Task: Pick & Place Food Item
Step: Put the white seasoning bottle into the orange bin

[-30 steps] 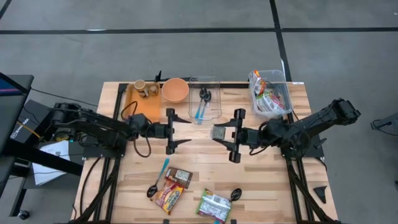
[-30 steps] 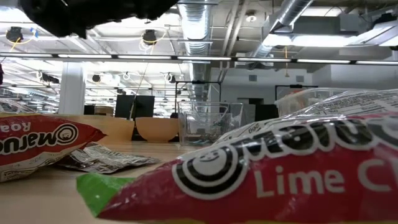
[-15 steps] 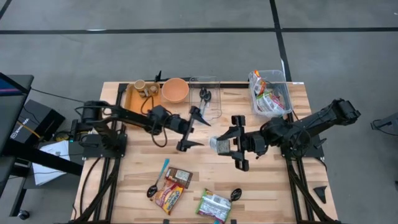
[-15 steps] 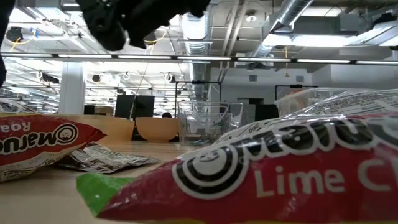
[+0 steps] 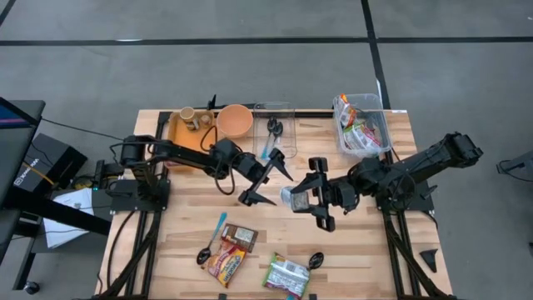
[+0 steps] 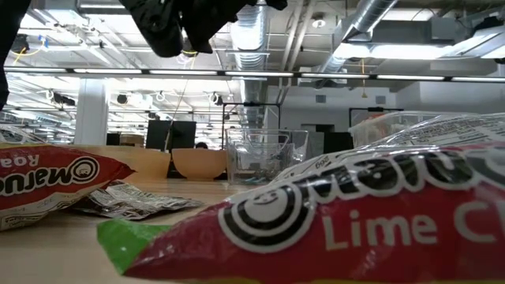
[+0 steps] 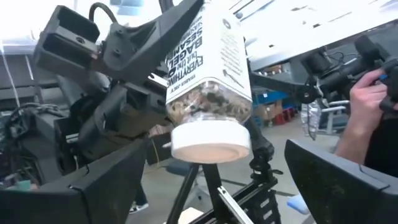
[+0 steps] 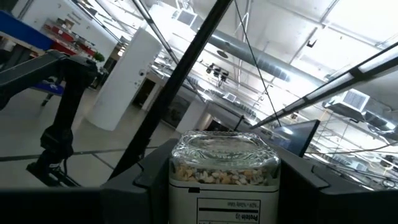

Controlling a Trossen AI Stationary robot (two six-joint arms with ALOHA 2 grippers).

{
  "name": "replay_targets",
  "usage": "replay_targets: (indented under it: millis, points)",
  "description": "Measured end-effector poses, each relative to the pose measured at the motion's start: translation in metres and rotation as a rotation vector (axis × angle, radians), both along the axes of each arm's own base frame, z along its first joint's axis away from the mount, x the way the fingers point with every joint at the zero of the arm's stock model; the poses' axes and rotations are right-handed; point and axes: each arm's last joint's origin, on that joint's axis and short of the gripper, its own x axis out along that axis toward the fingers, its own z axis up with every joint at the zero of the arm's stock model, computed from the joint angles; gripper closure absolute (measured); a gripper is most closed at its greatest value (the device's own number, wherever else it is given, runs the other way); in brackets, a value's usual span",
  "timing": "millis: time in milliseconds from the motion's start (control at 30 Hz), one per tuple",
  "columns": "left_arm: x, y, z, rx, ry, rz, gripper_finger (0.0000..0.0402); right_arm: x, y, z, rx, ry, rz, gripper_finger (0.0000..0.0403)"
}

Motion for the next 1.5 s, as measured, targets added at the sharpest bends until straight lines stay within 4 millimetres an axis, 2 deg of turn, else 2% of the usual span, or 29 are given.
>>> replay_targets:
  millis: [333, 700, 1067, 1200, 1333, 1500]
  points:
    - [0.011, 0.000, 0.014, 0.014, 0.032, -0.033, 0.0022, 0.000, 0.000, 0.000, -0.002, 0.000, 0.003, 0.0213]
    - [0.015, -0.003, 0.016, 0.027, 0.065, -0.037, 0.0023, 0.001, -0.003, 0.000, -0.001, -0.005, 0.007, 0.0213]
    - [0.019, 0.005, 0.014, 0.034, 0.126, -0.027, 0.0023, 0.006, -0.023, 0.001, 0.108, 0.034, -0.022, 0.0213]
    - [0.019, 0.007, 0.014, 0.032, 0.129, -0.023, 0.0025, 0.006, -0.024, 0.000, 0.109, 0.037, -0.025, 0.0213]
    - [0.019, 0.006, 0.014, 0.035, 0.128, -0.030, 0.0051, 0.007, -0.024, 0.000, 0.108, 0.042, -0.025, 0.0213]
    - [0.019, 0.006, 0.014, 0.041, 0.128, -0.044, 0.0112, 0.007, -0.024, -0.001, 0.109, 0.050, -0.023, 0.0213]
